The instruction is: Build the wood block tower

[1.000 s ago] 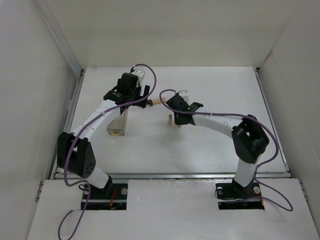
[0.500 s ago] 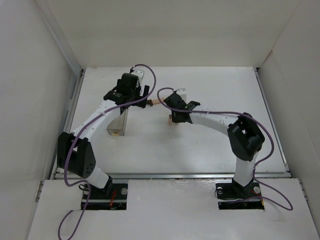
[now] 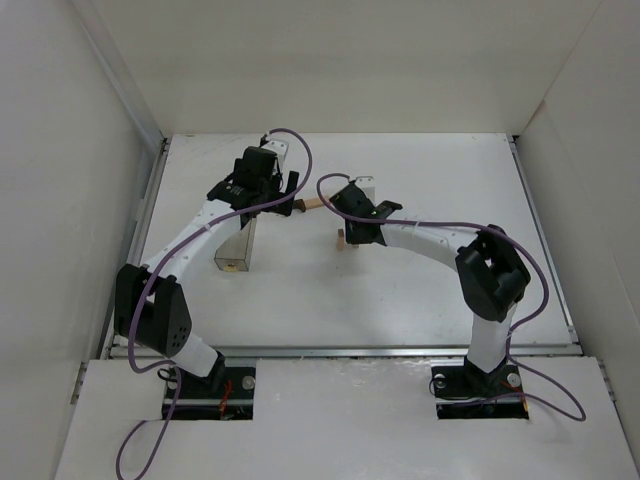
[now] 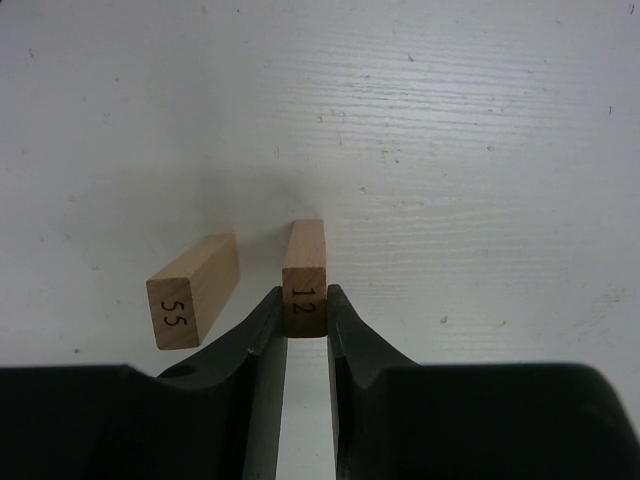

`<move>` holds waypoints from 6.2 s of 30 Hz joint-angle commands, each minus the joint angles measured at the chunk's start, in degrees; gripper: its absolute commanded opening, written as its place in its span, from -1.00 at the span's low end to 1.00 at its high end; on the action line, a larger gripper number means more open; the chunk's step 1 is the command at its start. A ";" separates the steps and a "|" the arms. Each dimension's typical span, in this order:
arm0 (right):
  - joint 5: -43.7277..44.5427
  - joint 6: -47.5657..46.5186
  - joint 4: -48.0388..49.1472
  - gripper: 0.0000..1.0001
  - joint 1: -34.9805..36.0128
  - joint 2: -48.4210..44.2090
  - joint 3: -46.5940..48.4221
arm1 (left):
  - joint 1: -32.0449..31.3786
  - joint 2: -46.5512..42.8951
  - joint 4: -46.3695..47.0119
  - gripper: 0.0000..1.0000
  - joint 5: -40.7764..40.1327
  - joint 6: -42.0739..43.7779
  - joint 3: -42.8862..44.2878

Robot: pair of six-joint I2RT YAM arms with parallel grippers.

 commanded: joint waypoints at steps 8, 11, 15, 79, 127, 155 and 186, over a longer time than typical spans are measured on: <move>-1.85 1.29 -0.58 -1.00 -0.16 -0.96 0.98 | -0.14 -2.91 1.24 0.94 -1.34 -0.18 -0.68; -1.85 1.99 -1.63 -1.00 -0.16 -0.96 0.98 | -0.14 -2.91 1.24 0.94 -1.34 -0.18 -0.68; -1.85 2.00 -1.64 -1.00 -0.16 -1.49 0.98 | -0.14 -2.91 1.24 0.94 -0.81 -0.18 -0.68; -18.72 -9.78 -4.89 0.40 -1.30 -26.98 -1.58 | 3.28 33.56 -15.53 -1.00 27.71 17.85 32.53; -0.10 -42.38 7.69 -0.01 11.44 -2.19 19.96 | 11.55 21.18 -25.66 -1.00 73.28 0.26 29.73; 3.86 -43.61 6.63 0.50 11.44 1.77 20.84 | 11.55 19.59 -25.65 -1.00 76.09 0.79 29.21; 5.79 -41.86 7.42 -1.00 11.44 0.62 20.84 | 11.55 19.06 -25.13 -0.30 74.24 0.79 28.15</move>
